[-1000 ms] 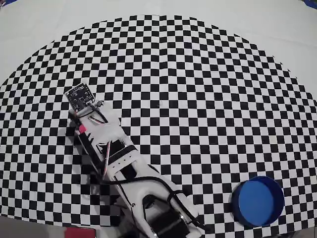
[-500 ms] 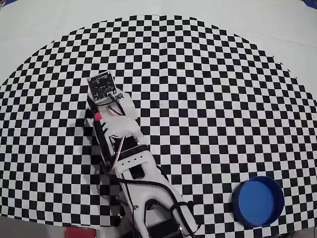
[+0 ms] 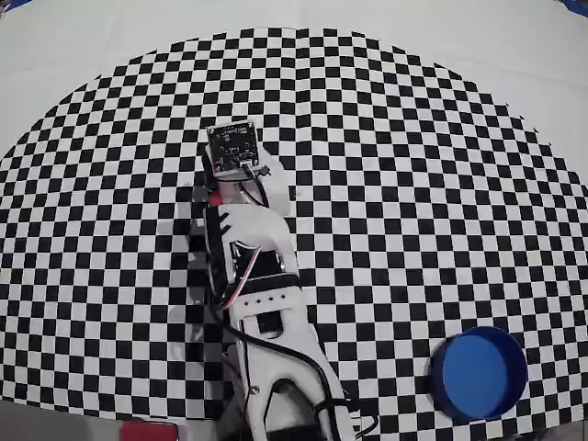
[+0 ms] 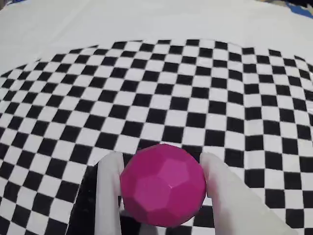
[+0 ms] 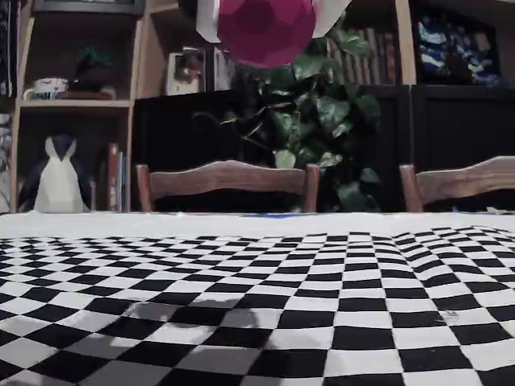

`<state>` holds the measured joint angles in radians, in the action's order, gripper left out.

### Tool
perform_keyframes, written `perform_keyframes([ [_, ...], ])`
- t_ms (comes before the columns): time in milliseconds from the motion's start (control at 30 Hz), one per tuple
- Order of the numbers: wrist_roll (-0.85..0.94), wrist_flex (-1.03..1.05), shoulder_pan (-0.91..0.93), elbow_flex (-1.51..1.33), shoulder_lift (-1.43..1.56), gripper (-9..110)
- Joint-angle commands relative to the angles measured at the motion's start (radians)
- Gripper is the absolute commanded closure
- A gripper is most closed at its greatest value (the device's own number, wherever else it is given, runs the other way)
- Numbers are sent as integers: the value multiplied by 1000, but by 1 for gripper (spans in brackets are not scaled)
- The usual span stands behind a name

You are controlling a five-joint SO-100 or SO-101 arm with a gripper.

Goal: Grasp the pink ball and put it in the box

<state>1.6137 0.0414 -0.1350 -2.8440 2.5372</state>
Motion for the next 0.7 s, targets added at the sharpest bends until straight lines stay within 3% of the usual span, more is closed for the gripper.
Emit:
perform_keyframes([
  [0,-2,2,23,6,71,101],
  [667,0,3,288,-57,149,101],
])
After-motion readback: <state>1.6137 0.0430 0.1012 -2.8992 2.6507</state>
